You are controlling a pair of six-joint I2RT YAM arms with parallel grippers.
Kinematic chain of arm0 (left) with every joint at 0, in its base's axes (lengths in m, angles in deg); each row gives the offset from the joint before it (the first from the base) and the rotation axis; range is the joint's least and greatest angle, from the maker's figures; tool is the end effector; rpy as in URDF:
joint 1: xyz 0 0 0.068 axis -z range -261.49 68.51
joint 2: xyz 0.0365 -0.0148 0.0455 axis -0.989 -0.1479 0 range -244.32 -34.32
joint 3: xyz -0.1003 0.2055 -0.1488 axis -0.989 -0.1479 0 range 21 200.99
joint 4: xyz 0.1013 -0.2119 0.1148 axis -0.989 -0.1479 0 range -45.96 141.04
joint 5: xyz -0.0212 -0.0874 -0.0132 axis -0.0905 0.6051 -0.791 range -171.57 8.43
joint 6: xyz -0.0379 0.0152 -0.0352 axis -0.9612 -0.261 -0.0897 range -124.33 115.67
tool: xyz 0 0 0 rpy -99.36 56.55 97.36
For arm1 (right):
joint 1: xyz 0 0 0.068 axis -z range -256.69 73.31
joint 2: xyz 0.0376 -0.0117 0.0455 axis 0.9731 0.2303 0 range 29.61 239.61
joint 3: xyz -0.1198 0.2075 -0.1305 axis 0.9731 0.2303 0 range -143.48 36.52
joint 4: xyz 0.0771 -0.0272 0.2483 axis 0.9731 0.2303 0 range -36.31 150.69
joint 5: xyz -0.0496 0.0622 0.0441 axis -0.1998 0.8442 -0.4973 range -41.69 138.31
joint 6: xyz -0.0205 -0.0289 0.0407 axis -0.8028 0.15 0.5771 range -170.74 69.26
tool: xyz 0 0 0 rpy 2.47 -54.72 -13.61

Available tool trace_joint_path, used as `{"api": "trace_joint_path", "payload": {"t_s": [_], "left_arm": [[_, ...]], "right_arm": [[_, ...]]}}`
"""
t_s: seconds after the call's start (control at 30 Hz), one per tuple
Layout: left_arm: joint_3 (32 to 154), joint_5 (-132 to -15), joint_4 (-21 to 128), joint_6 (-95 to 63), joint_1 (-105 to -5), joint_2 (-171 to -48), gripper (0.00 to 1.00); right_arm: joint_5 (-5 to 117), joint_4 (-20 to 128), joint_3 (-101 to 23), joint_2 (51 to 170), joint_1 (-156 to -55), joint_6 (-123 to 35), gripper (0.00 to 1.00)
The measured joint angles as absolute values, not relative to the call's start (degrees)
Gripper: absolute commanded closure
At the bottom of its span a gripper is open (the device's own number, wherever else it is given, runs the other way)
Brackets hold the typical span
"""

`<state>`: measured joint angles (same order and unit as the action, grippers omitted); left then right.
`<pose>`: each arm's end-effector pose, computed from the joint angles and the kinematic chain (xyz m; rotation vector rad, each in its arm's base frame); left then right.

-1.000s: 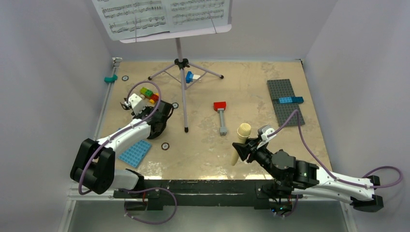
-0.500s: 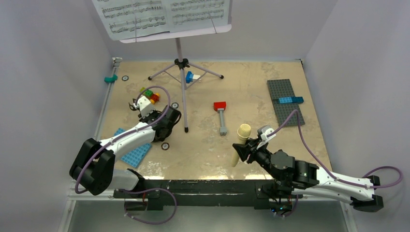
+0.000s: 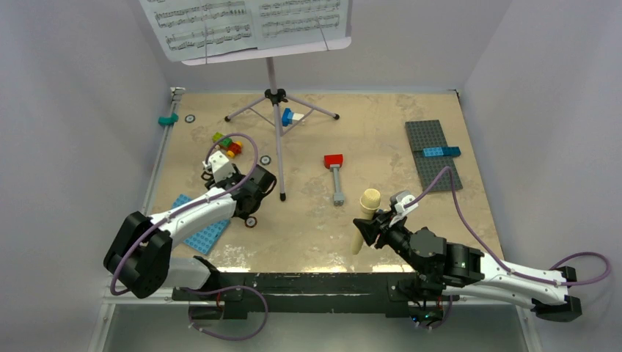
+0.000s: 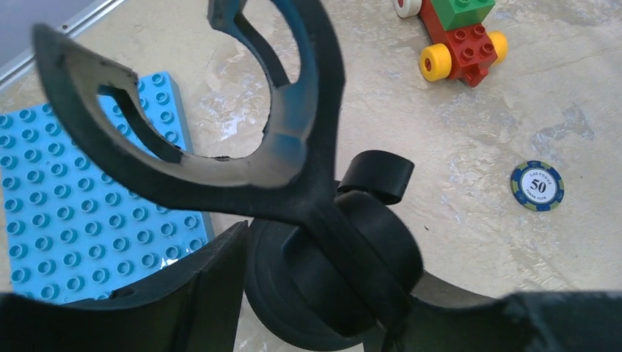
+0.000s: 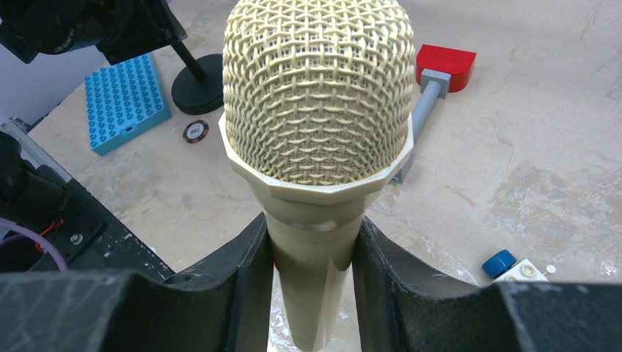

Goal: Pack up the instrument practice props

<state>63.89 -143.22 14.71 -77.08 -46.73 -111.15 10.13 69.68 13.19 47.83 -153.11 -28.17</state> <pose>0.2047 -0.1039 0.1980 -0.8689 1.8703 0.4359 0.0468 0.0999 0.2583 -0.3369 1.7368 0.6863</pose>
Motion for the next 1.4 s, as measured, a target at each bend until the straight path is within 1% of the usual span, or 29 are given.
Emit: {"api": "trace_joint_path", "payload": {"t_s": [0.2,0.37,0.4,0.5,0.63,0.67,0.7,0.8,0.9,0.97,1.07,1.13,1.23,1.33,1.4], "left_arm": [[63.78,-142.04,12.28,-78.50,-44.70,-107.77,0.34],[63.30,-140.57,10.14,-79.31,-41.38,-102.54,0.32],[63.30,-140.22,8.83,-80.31,-40.28,-101.45,0.32],[64.15,-138.15,0.19,-86.39,-36.92,-98.91,0.26],[66.58,-136.60,-12.99,-96.25,-30.45,-98.00,0.20],[67.04,-136.25,-16.11,-98.65,-28.59,-97.58,0.14],[67.56,-135.88,-19.57,-101.58,-26.03,-96.99,0.12],[68.72,-134.50,-27.06,-106.80,-18.25,-94.54,0.10],[69.20,-132.86,-27.32,-104.95,-11.17,-92.38,0.09],[69.18,-132.01,-22.65,-99.18,-6.80,-91.18,0.08],[67.71,-129.62,-8.07,-86.30,-2.47,-88.49,0.07],[63.69,-126.35,7.10,-75.53,-1.66,-84.99,0.06],[55.89,-119.42,28.21,-61.28,-1.55,-79.55,0.02],[51.19,-112.07,43.49,-50.76,-1.55,-77.12,0.00],[50.08,-108.16,50.75,-46.19,-1.55,-76.97,0.00]], "right_arm": [[10.13,69.94,13.19,47.83,-153.13,-28.02,1.00],[10.18,70.29,13.19,47.81,-153.11,-27.80,1.00],[10.26,70.36,13.19,47.81,-153.11,-27.78,1.00],[10.53,70.38,13.19,47.83,-153.11,-27.75,1.00],[11.20,70.16,13.19,48.77,-153.11,-27.78,1.00],[11.53,69.98,13.19,49.34,-153.11,-27.75,1.00],[11.84,69.85,13.19,50.26,-153.11,-27.78,1.00],[12.36,69.57,12.91,54.06,-153.11,-27.69,1.00],[15.38,69.57,11.73,57.38,-151.97,-27.16,1.00],[19.57,69.31,10.26,59.18,-149.24,-26.42,1.00],[28.45,68.06,8.12,61.45,-141.75,-24.74,1.00],[34.52,67.62,6.52,62.74,-137.29,-23.64,1.00],[43.35,66.49,3.99,64.57,-133.22,-21.96,1.00],[51.84,64.83,1.74,66.43,-130.84,-19.99,1.00],[56.03,63.21,1.12,67.20,-129.94,-18.53,1.00]]}}
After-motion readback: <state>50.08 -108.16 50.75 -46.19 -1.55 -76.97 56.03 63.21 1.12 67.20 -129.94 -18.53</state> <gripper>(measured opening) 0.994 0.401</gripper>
